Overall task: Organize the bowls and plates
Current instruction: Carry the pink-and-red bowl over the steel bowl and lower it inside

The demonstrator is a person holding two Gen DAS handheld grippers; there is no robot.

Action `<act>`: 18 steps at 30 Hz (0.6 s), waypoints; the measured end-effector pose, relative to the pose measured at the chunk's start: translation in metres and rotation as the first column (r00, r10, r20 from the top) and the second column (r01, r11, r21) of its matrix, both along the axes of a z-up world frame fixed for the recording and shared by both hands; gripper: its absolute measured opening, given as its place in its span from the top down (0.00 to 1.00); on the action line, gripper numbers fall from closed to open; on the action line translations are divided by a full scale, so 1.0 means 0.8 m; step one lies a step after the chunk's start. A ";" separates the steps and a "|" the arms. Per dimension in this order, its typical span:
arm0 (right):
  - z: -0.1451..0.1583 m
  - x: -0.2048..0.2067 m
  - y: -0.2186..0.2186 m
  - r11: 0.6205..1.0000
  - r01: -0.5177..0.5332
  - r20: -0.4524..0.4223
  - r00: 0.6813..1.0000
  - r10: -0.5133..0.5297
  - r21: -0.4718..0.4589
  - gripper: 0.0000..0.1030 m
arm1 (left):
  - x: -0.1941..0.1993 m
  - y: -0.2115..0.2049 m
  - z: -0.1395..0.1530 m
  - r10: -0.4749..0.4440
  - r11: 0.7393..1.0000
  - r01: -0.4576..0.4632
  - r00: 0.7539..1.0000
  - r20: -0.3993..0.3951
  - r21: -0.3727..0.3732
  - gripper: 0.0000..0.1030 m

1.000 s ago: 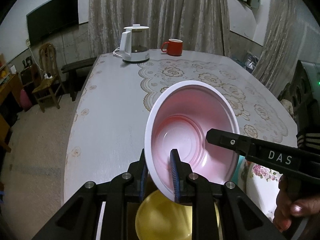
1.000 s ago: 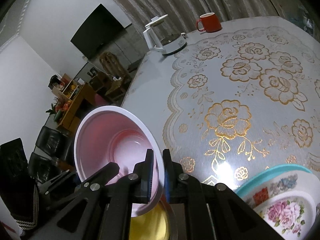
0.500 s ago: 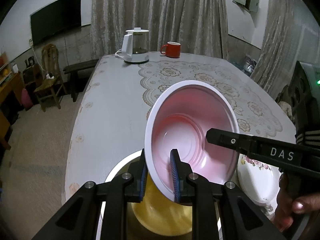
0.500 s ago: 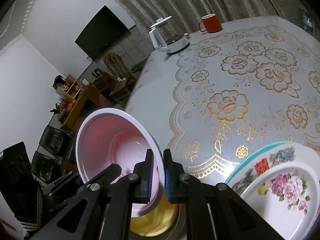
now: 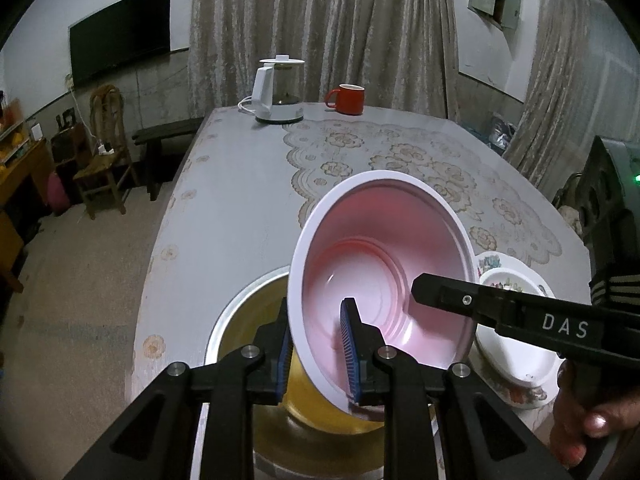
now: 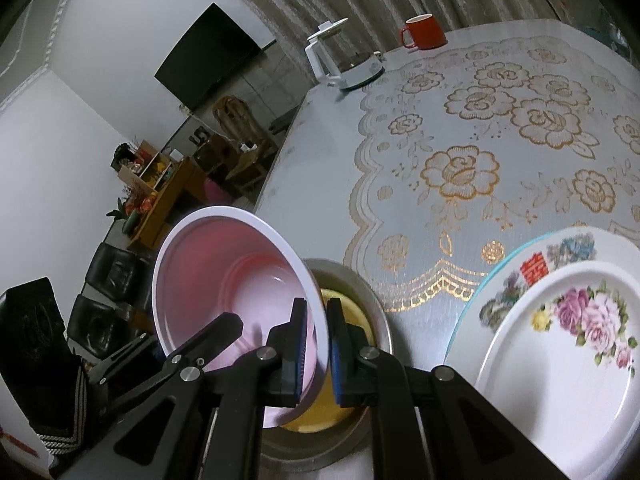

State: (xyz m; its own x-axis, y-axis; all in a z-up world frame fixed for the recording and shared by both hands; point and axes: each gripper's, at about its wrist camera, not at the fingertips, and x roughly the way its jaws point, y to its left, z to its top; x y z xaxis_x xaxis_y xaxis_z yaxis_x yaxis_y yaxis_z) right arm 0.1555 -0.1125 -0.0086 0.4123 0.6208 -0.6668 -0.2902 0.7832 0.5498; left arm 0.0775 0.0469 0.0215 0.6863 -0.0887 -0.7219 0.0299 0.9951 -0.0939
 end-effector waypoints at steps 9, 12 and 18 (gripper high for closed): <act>-0.005 -0.016 0.003 1.000 -0.014 -0.009 1.000 0.014 -0.010 0.90 | -0.014 0.003 -0.010 0.004 1.000 -0.004 1.000 -0.013 -0.004 0.79; -0.006 -0.019 0.003 1.000 -0.017 -0.011 1.000 0.017 -0.013 0.90 | -0.017 0.003 -0.012 0.005 1.000 -0.005 1.000 -0.015 -0.007 0.79; -0.005 -0.021 0.002 1.000 -0.018 -0.009 1.000 0.018 -0.016 0.90 | -0.019 0.002 -0.015 0.000 1.000 0.000 1.000 -0.025 -0.005 0.79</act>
State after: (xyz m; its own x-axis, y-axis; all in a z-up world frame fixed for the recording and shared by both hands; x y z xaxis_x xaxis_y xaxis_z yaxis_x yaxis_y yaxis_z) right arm 0.1389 -0.1106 -0.0124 0.3948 0.6176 -0.6802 -0.2994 0.7865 0.5402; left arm 0.0620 0.0488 0.0092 0.6683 -0.0919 -0.7382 0.0272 0.9947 -0.0992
